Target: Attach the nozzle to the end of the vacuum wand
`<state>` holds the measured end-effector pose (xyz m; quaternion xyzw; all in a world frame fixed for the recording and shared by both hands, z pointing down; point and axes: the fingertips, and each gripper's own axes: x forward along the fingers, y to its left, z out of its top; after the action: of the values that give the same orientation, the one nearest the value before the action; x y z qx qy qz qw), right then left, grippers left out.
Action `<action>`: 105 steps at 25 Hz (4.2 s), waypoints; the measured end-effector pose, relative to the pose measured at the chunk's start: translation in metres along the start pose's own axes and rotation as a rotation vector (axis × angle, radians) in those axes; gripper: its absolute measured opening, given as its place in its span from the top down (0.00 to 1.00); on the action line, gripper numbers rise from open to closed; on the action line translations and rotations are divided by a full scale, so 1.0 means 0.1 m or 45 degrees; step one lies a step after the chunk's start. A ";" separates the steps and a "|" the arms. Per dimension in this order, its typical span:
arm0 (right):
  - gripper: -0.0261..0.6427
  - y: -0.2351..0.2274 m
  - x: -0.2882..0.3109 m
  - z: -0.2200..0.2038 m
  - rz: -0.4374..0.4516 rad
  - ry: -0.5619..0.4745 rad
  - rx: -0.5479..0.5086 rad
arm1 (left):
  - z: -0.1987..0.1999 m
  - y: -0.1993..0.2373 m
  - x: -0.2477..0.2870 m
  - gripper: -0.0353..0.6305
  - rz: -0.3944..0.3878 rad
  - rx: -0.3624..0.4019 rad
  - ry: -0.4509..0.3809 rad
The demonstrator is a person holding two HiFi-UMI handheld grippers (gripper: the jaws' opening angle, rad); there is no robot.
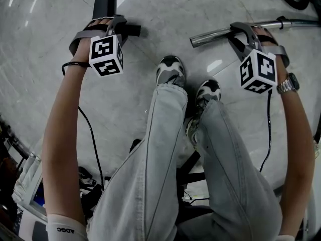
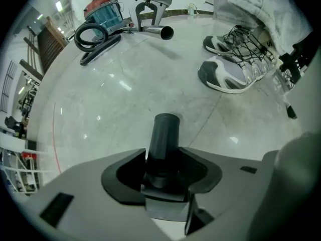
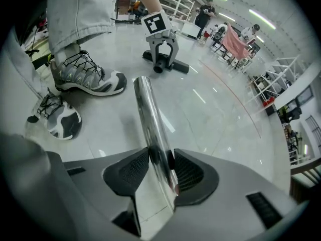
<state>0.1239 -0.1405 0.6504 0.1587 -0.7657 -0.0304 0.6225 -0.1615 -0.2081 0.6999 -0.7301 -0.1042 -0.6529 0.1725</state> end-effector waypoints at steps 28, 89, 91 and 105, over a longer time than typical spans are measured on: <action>0.72 -0.41 0.02 0.85 -0.173 -0.093 0.086 | 0.71 0.02 -0.56 0.66 0.161 -0.809 -0.619; 0.73 -0.09 0.40 0.78 -0.094 0.038 0.150 | 0.92 -0.10 -0.26 0.65 0.125 -0.727 -0.386; 0.72 -0.10 0.41 0.77 -0.071 0.029 0.198 | 0.93 -0.09 -0.26 0.65 0.132 -0.743 -0.404; 0.63 -0.27 0.16 0.57 -0.040 -0.181 0.530 | 0.98 -0.16 -0.50 0.55 0.120 -0.896 -0.532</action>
<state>0.0714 -0.1795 0.6462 0.2932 -0.7948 0.1073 0.5204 -0.0838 -0.1519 0.6436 -0.8653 0.1264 -0.4779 -0.0828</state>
